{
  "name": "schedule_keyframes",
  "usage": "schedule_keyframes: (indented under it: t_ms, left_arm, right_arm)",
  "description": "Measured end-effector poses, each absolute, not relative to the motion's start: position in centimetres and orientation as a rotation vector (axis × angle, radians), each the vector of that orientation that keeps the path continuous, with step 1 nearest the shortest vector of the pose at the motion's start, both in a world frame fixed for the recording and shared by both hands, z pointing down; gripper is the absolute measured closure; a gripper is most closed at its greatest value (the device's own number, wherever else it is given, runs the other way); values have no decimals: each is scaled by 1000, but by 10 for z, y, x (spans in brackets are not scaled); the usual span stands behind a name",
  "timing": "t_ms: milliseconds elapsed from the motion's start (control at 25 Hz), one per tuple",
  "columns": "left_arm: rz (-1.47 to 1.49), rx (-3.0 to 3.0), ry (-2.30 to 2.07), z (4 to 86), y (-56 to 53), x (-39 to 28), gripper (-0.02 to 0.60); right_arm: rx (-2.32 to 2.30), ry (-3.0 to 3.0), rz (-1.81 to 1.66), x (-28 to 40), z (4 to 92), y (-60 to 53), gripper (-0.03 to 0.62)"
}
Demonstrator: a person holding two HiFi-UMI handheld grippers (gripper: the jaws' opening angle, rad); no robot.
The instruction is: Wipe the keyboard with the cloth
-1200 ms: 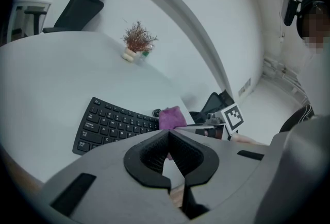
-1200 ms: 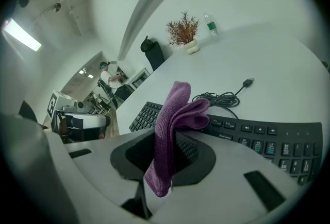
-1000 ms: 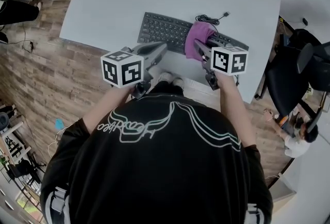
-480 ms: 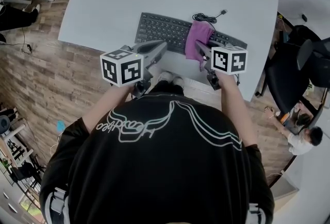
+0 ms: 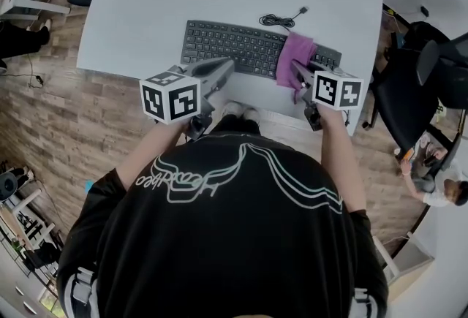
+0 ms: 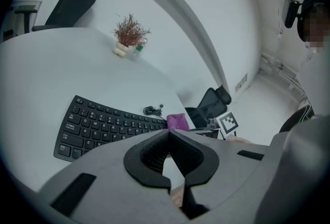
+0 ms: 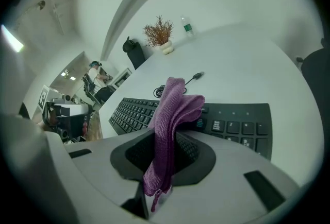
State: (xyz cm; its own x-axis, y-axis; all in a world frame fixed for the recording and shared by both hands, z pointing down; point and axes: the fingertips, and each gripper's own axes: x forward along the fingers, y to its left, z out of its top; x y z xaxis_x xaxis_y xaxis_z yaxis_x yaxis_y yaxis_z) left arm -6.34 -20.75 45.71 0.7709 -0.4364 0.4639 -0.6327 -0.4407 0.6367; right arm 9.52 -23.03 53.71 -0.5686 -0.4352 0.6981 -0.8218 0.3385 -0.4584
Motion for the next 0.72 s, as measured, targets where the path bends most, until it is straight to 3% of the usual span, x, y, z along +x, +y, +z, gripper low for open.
schedule_keyframes:
  t_ms: [720]
  left_arm:
    - [332,2139,-723,454,-199,-18,575]
  right_arm:
    - [1319,-2039,1168,205,538,-202,540]
